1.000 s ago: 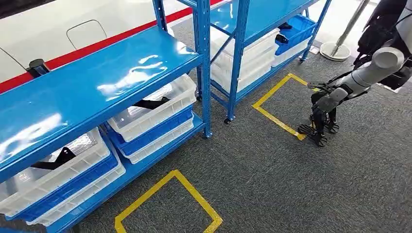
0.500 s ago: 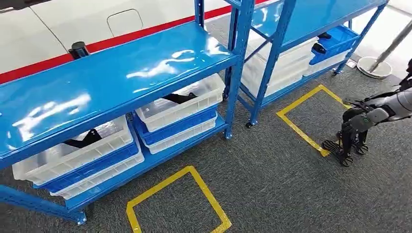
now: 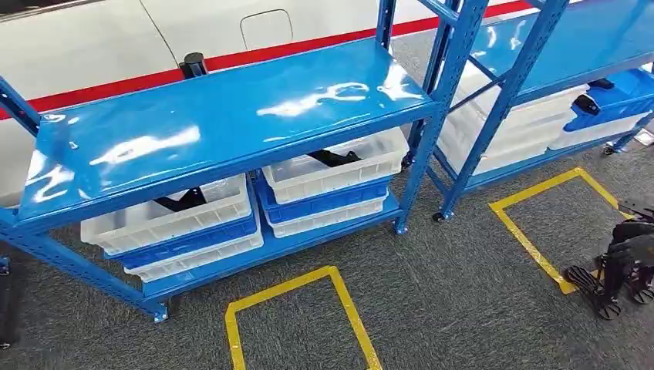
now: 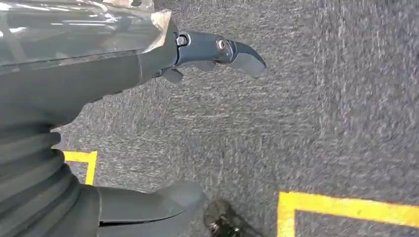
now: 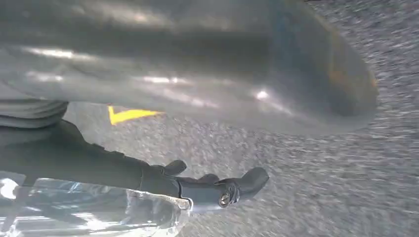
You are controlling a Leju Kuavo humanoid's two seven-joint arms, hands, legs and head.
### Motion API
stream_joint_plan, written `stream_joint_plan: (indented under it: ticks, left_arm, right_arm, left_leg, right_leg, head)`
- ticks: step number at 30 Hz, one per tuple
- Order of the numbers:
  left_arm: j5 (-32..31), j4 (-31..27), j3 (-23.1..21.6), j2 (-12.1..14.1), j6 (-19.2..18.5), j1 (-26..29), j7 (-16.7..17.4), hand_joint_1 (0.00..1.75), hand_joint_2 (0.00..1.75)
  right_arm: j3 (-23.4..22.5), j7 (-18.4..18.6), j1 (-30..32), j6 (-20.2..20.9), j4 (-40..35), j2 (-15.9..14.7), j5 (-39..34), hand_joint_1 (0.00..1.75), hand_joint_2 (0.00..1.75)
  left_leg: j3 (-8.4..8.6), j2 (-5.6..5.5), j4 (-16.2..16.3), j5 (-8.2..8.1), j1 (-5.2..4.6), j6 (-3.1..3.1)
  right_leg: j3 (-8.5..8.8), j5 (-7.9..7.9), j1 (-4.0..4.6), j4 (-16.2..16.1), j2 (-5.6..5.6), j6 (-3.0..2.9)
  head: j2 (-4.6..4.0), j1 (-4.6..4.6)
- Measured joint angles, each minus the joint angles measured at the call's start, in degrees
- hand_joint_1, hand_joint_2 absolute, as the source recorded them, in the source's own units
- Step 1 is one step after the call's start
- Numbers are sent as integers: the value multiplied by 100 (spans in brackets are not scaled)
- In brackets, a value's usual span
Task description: Take the parts from the cabinet and place them on the table.
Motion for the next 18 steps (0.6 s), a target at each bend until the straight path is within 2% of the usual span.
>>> stream_joint_plan:
  ticks: [1,2,3,4,5,6,7,8,9,11,13,14,15,16,17,18]
  left_arm:
    - [2,2,2,2,2,4,2,0,175]
    - [4,2,2,-7,2,2,2,0,175]
    - [15,2,2,-7,4,-18,2,0,175]
    - [15,0,2,-9,7,-36,2,0,175]
    - [18,2,2,-13,7,-40,2,0,175]
    - [22,2,2,-15,9,-38,2,0,175]
    - [33,2,2,-18,13,-24,2,0,175]
    - [39,2,2,-15,18,-17,4,0,175]
    - [39,2,4,-15,17,-15,4,0,175]
    - [39,2,4,-15,17,-15,4,0,175]
    - [39,0,4,-13,22,-17,4,0,175]
    - [39,-2,2,0,33,-44,7,0,175]
    - [33,-2,2,-7,42,-51,9,0,175]
    - [35,-2,2,-7,50,-36,37,0,175]
    - [35,-2,2,-11,52,-27,63,0,175]
    - [35,-2,2,-15,59,-35,70,0,175]
  right_arm:
    - [0,4,7,-2,0,0,4,0,0]
    - [0,4,7,-7,0,-4,7,0,0]
    - [0,4,14,-9,0,2,13,0,0]
    - [0,9,24,-7,0,2,18,0,0]
    - [0,17,27,-9,0,2,24,0,0]
    - [0,24,27,-9,0,0,24,0,0]
    - [0,31,22,-9,0,0,28,0,0]
    - [0,33,10,-9,0,4,33,0,0]
    - [0,35,7,-9,0,4,33,0,0]
    - [0,35,6,-9,0,4,33,0,0]
    - [0,44,-4,-9,0,9,37,0,0]
    - [0,52,-21,-9,0,24,39,0,0]
    - [0,66,-53,-15,0,31,50,0,0]
    - [2,72,-68,-15,0,46,55,0,0]
    - [2,81,-70,-22,-13,42,55,0,0]
    - [4,79,-62,-22,-13,42,57,0,0]
  left_leg:
    - [-15,252,67,-52,-2,-16]
    - [-138,638,327,-229,-30,-48]
    - [-356,799,760,-468,-24,-71]
    - [-605,859,1250,-692,-19,-85]
    - [-820,884,1658,-824,-17,-94]
    - [-899,891,1805,-851,-16,-97]
    - [-920,901,1813,-756,-14,-86]
    - [-739,916,1443,-504,-18,-56]
    - [-657,928,1289,-422,-19,-45]
    - [-632,932,1242,-398,-20,-42]
    - [-362,1012,748,-181,-33,3]
    - [2,1453,117,-111,-125,110]
    - [-15,1282,107,-105,-151,153]
    - [-12,1173,49,-65,-166,204]
    - [74,1092,-68,22,-50,224]
    - [92,1036,-114,40,-58,239]
  right_leg:
    - [11,7,-25,-8,-70,-23]
    - [15,-7,-15,-8,-141,-77]
    - [16,-20,12,-8,-223,-142]
    - [16,-33,28,-8,-315,-162]
    - [18,-41,43,-8,-404,-175]
    - [17,-46,53,-8,-453,-181]
    - [19,-59,69,-7,-558,-197]
    - [20,-72,79,-7,-647,-210]
    - [24,-79,83,-8,-667,-211]
    - [25,-82,84,-8,-673,-209]
    - [35,-96,91,-8,-736,-209]
    - [115,-144,148,-10,-844,-179]
    - [145,-171,144,-14,-984,-116]
    - [218,-171,154,-55,-1087,-73]
    - [190,-216,172,-20,-977,-39]
    - [136,-307,150,158,-607,-36]
  head:
    - [0,3]
    - [0,-46]
    - [0,-59]
    - [0,-63]
    - [0,-63]
    - [0,-61]
    - [0,-66]
    - [0,-63]
    - [0,-66]
    - [0,-66]
    - [0,-66]
    - [0,-59]
    - [0,-46]
    - [0,-59]
    - [0,-53]
    - [0,-26]
